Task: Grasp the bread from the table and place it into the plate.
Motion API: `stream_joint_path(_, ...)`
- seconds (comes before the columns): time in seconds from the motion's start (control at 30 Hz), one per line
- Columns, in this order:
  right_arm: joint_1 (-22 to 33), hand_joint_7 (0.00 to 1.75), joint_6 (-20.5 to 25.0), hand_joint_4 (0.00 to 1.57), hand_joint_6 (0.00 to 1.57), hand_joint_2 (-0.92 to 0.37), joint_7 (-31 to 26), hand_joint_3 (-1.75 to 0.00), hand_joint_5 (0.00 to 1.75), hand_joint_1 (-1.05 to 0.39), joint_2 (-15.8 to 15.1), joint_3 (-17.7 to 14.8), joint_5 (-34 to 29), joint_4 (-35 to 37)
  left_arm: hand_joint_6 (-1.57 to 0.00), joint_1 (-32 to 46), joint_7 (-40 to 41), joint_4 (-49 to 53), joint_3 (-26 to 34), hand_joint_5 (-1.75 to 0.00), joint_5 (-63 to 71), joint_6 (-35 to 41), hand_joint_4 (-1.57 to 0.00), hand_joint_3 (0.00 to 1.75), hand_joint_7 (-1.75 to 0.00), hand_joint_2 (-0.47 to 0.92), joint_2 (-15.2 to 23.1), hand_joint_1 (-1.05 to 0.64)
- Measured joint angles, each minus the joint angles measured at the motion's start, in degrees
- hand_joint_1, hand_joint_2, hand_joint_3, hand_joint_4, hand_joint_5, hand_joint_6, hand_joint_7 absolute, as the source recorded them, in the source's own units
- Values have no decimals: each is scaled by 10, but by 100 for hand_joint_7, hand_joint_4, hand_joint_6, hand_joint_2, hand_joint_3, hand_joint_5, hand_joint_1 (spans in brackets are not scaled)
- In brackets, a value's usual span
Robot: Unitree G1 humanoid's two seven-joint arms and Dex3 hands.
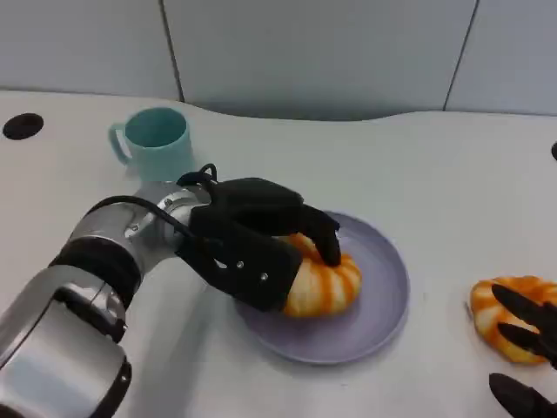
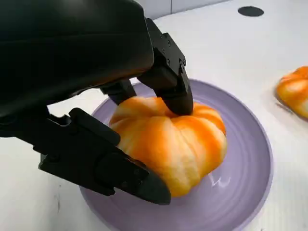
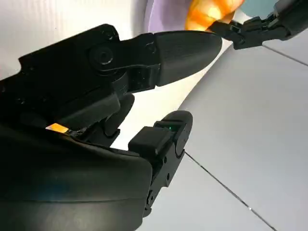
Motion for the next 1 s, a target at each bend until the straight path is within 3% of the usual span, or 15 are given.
stream_joint_path(0.1,0,0,0,83,64,-92,0,-34,0,-36,0,0,0,0,-33,-1,-10,0,-1,-30,0,-4,-3,0,-1,91,3,-65)
stream_joint_path(0.23,0,0,0,83,64,-92,0,-34,0,-35,0,0,0,0,-19,-13,-61,1,-1,-4,-3,-4,0,3,-1,92,8,-75)
stream_joint_path(0.37,0,0,0,83,64,-92,0,-34,0,-35,0,0,0,0,-12,-24,-76,0,0,0,-7,-5,0,8,-1,92,9,-87)
stream_joint_path(0.67,-1,0,0,84,64,-92,0,-34,1,-35,0,0,1,0,-12,-33,-136,-10,28,0,-49,-12,0,4,-1,91,23,-76)
stream_joint_path(0.9,1,0,-2,84,64,-92,0,-34,1,-35,-1,0,1,0,-9,-8,-289,-46,171,0,-261,-33,0,5,-1,92,81,-72)
stream_joint_path(1.0,1,0,-1,84,64,-92,0,-34,0,-36,-1,0,1,-1,-10,38,-340,-61,214,-1,-325,-27,-1,4,-1,92,102,-68)
